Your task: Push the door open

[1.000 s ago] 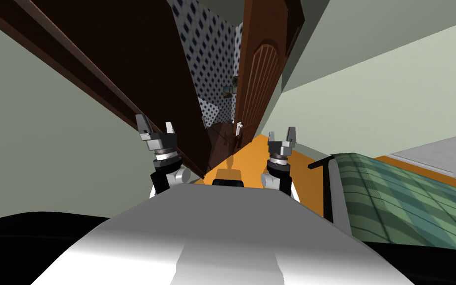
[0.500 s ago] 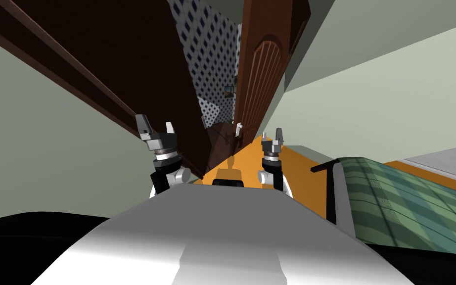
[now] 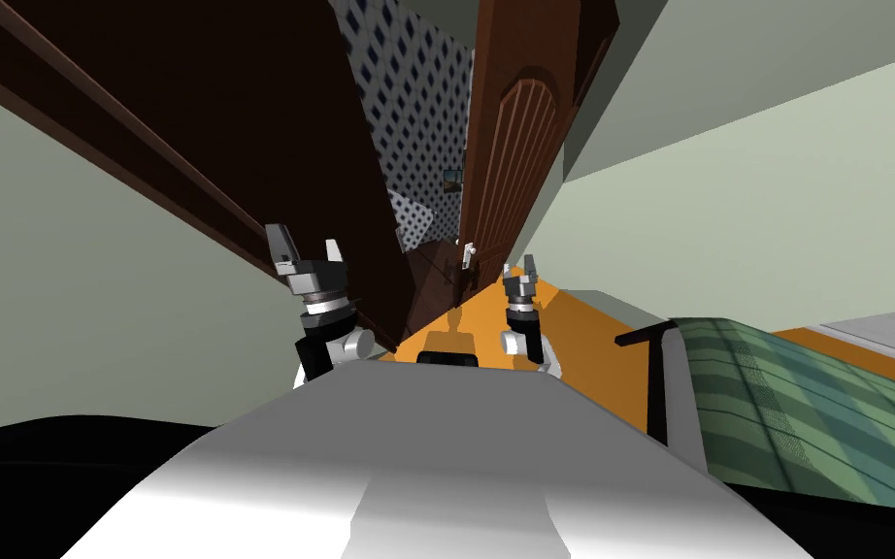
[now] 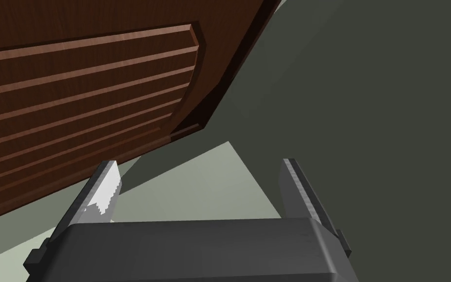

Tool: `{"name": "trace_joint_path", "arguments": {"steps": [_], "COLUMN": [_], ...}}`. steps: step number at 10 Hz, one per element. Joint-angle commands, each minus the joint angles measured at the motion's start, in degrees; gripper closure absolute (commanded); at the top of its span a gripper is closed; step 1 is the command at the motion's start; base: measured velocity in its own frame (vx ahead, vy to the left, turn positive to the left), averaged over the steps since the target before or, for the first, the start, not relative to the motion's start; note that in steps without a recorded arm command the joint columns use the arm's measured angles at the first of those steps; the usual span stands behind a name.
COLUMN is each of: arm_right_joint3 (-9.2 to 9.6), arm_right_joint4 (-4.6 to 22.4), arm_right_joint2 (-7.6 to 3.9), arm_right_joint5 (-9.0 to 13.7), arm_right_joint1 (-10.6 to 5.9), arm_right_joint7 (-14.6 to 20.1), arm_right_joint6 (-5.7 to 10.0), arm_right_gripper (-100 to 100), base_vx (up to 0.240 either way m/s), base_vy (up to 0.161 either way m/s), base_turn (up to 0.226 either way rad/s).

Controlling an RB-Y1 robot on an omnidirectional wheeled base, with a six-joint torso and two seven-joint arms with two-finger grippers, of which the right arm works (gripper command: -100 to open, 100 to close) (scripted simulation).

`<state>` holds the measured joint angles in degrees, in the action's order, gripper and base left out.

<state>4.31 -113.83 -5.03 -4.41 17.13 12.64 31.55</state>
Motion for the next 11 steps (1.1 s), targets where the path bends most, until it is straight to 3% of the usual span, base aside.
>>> {"name": "trace_joint_path", "arguments": {"steps": [1,3,4,6,7,8,9,10,11], "arm_right_joint3": [0.18,0.80,0.80,1.44,1.44,1.77,1.77,2.11,2.11], "arm_right_joint4": [1.80,5.92,7.02,10.99,12.44,14.66,15.23,17.08,18.03], "arm_right_joint2": [-0.20,-0.86,-0.86,-1.54,-1.54,-1.88,-1.88,-2.23,-2.23], "arm_right_joint5": [-0.30,-1.40,-1.40,-2.54,-2.54,-3.13,-3.13,-3.72,-3.72], "arm_right_joint1": [-0.76,-3.78,-3.78,-6.91,-6.91,-8.52,-8.52,-10.14,-10.14], "arm_right_joint7": [0.56,2.23,2.23,3.96,3.96,4.85,4.85,5.74,5.74], "arm_right_joint6": [0.01,0.09,0.09,0.19,0.19,0.23,0.23,0.28,0.28], "arm_right_gripper": [-100,-100,-100,-100,-100,-100,-100,-100,-100], "base_vx": [0.049,0.042,0.044,0.057,0.057,0.052,0.036,0.033,0.038], "base_vy": [-0.056,-0.072,-0.071,-0.074,-0.066,-0.058,-0.046,-0.052,-0.049], "base_turn": [0.030,0.066,0.047,0.068,0.046,0.076,0.029,0.047,0.035]}}
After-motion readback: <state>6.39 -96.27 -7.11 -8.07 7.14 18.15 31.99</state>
